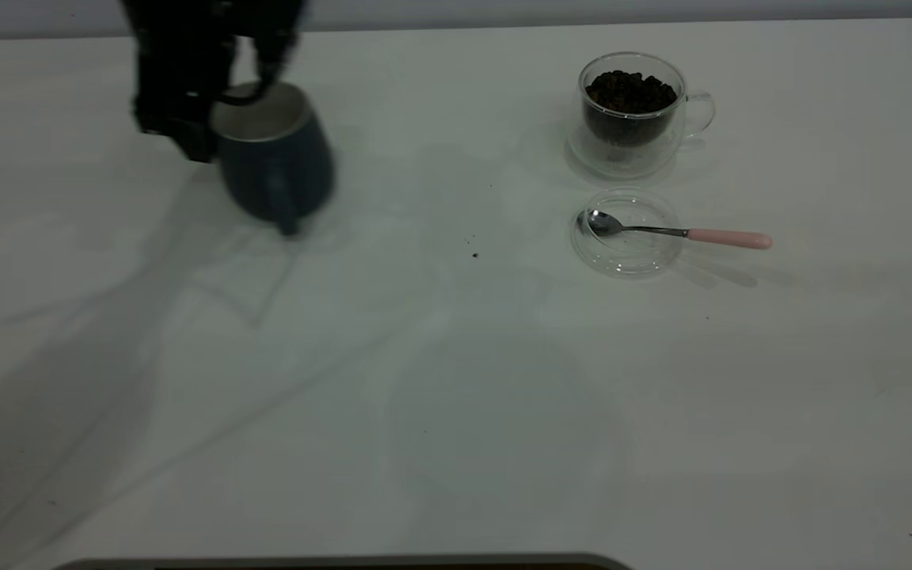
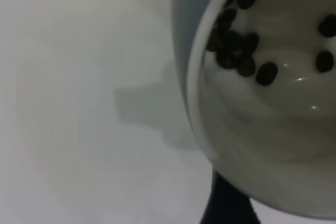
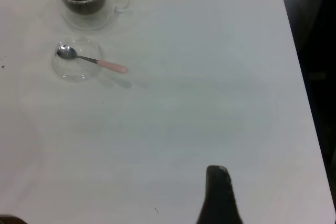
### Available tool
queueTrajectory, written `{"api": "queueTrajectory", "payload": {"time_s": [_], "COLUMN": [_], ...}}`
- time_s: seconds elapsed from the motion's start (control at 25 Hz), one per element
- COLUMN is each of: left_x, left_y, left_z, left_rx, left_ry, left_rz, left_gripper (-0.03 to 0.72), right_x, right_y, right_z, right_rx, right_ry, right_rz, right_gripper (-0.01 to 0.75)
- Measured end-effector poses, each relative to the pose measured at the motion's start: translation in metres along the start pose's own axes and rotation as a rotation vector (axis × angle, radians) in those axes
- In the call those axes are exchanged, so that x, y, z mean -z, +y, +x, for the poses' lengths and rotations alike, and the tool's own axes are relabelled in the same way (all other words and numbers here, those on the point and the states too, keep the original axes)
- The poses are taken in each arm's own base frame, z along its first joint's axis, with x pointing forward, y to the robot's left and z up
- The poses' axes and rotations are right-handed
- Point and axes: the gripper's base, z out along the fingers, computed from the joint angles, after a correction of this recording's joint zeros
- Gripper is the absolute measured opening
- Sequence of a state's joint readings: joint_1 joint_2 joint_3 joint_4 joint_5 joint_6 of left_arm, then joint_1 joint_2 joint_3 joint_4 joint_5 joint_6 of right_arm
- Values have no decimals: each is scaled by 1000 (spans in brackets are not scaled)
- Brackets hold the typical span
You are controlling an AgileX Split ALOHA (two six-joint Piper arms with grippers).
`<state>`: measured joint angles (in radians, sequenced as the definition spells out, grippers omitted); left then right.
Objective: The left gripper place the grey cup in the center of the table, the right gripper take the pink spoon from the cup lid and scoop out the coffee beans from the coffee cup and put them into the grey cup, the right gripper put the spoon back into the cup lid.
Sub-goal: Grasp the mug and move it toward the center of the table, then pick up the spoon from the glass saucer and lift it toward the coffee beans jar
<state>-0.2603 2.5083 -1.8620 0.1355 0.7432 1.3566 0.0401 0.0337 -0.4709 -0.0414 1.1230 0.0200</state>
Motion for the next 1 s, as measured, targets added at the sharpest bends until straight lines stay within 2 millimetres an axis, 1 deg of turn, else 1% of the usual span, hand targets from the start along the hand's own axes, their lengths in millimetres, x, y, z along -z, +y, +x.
{"api": "queueTrajectory", "payload": {"time_s": [0.24, 0.32, 0.4, 0.48, 0.56, 0.6, 0.68, 0.76, 0.84, 0.88, 1.0], "left_x": [7, 9, 11, 13, 14, 16, 20, 32, 52, 67, 123], "left_y": [-9, -13, -18, -21, -21, -21, -18, -15, -13, -10, -2], "left_z": [-62, -79, -95, -105, -108, -108, -108, -104, -97, -93, -74], "left_rx": [-65, -85, -104, -115, -104, -71, 37, 149, 259, 319, 496], "left_ry": [-81, -104, -123, -136, -137, -137, -134, -108, -60, -38, 18], "left_rz": [-12, -12, -10, -7, -6, -3, 11, 21, 27, 9, -68], "left_gripper": [565, 565, 565, 565, 565, 565, 565, 565, 565, 565, 565], "right_x": [0, 0, 0, 0, 0, 0, 0, 0, 0, 0, 0], "right_y": [0, 0, 0, 0, 0, 0, 0, 0, 0, 0, 0], "right_z": [0, 0, 0, 0, 0, 0, 0, 0, 0, 0, 0], "right_rx": [0, 0, 0, 0, 0, 0, 0, 0, 0, 0, 0], "right_ry": [0, 0, 0, 0, 0, 0, 0, 0, 0, 0, 0], "right_rz": [0, 0, 0, 0, 0, 0, 0, 0, 0, 0, 0], "right_gripper": [591, 591, 591, 591, 591, 591, 591, 591, 591, 591, 591]}}
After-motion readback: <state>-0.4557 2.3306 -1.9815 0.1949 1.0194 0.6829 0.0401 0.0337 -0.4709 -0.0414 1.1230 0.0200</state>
